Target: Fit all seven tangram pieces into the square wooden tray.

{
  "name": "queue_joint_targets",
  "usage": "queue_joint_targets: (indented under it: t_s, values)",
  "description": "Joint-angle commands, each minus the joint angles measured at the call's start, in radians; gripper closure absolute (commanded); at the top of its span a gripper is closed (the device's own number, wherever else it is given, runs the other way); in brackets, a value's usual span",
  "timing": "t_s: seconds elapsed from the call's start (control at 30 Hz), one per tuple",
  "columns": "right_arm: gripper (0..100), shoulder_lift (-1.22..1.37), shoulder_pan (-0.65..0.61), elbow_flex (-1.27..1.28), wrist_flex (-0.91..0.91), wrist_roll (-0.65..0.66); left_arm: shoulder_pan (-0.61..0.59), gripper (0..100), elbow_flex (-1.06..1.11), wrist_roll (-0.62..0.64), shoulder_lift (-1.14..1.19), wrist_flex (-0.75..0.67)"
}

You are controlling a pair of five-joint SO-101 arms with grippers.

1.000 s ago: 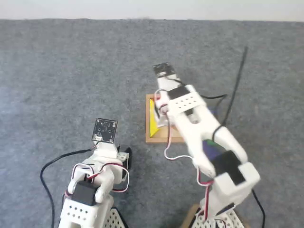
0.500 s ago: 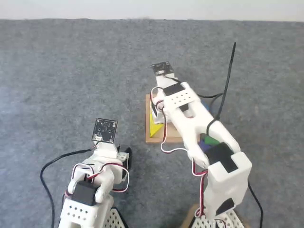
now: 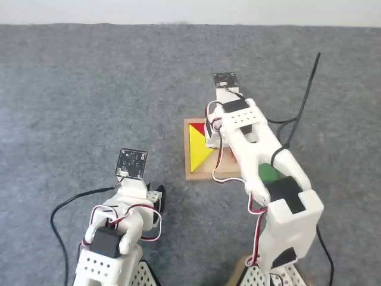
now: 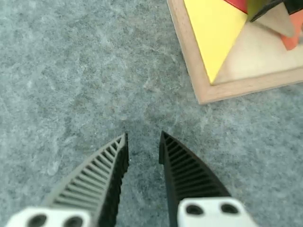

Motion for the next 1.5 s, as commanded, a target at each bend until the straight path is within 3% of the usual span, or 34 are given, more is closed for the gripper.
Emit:
queue_joint_targets:
  t_s: [0.0,0.2,0.37,0.63,0.77,1.1,1.27,1.47]
  values:
    - [89.0,-0.016,0.016,-0.009,-0.015,0.021,0.002,89,-0.012,0.006,-0.017,0.002]
    - [89.0,-0.045,-0.085,-0.023,-0.016,0.081,0.002,89,-0.012,0.006,-0.017,0.002]
    - [88.7,-0.047,-0.061,-0.023,-0.016,0.078,0.002,89,-0.012,0.006,-0.017,0.002]
    - [75.5,-0.054,-0.051,-0.018,0.004,0.084,0.002,89,-0.012,0.006,-0.017,0.002]
    - [75.0,-0.065,-0.065,-0.021,0.002,0.110,0.002,89,-0.012,0.006,-0.017,0.002]
    - [78.3,-0.512,-0.058,0.126,0.008,0.242,0.002,89,-0.012,0.006,-0.017,0.002]
    - [78.5,-0.727,0.064,0.374,-0.071,0.299,0.002,89,-0.012,0.006,-0.017,0.002]
    - [78.2,-0.742,0.182,0.497,0.033,0.534,0.002,89,-0.012,0.006,-0.017,0.002]
